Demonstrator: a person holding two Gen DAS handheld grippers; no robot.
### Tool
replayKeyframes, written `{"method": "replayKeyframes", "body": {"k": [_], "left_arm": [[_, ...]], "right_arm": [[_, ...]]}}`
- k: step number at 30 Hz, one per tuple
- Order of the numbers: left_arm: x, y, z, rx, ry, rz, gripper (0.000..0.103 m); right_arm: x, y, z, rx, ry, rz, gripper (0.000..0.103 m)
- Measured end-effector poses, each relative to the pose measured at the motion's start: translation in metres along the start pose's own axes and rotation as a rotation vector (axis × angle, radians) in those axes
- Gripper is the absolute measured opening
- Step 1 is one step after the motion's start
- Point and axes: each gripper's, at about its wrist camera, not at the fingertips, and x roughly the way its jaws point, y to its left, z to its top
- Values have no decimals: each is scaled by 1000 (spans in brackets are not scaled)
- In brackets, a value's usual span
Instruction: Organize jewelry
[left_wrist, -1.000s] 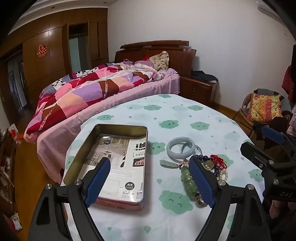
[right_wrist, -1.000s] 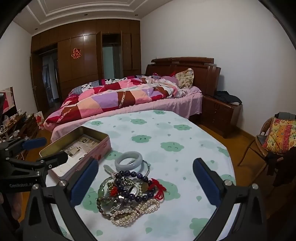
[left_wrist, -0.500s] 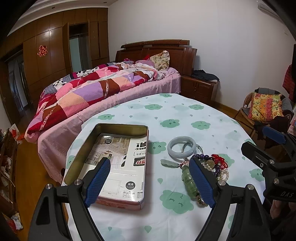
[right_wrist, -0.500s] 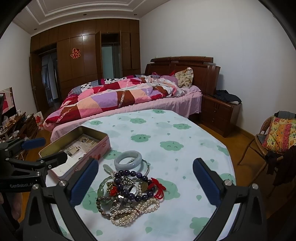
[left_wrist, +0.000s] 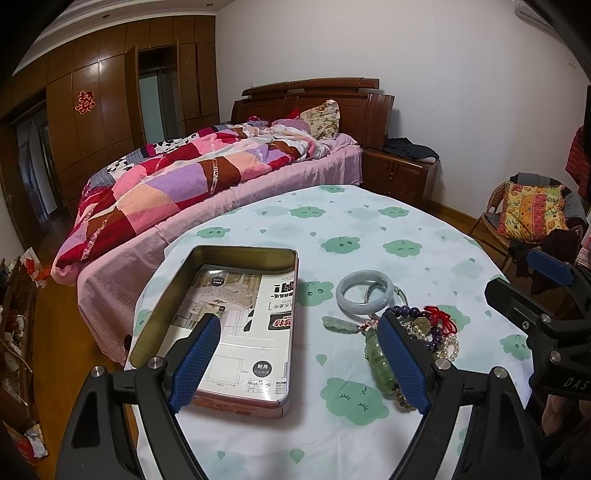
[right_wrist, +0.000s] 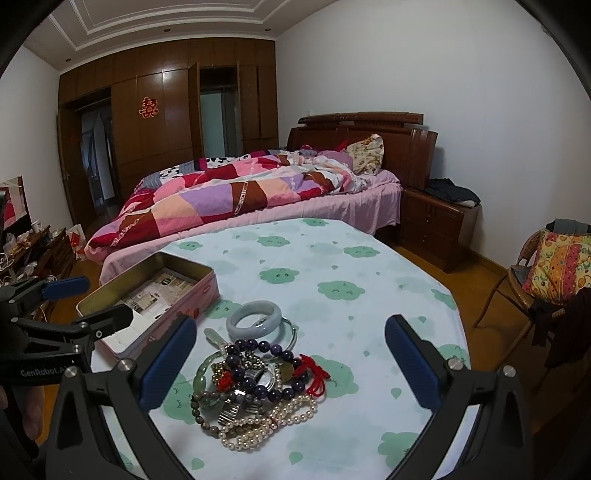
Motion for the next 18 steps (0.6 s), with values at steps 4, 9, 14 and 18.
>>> {"method": "replayKeyframes", "body": {"k": [4,9,14,18], "left_arm": [[0,-1,0,1,1,0,87],[-1,1,0,0,1,1,87],[-1,3,-1,0,3,1,87],[-1,3,-1,-1,4,2,87]], "right_arm": [[-1,0,1,1,0,-1,103],[2,0,1,3,1,0,103],[2,0,1,3,1,1,103],[2,0,1,4,2,0,103]]}}
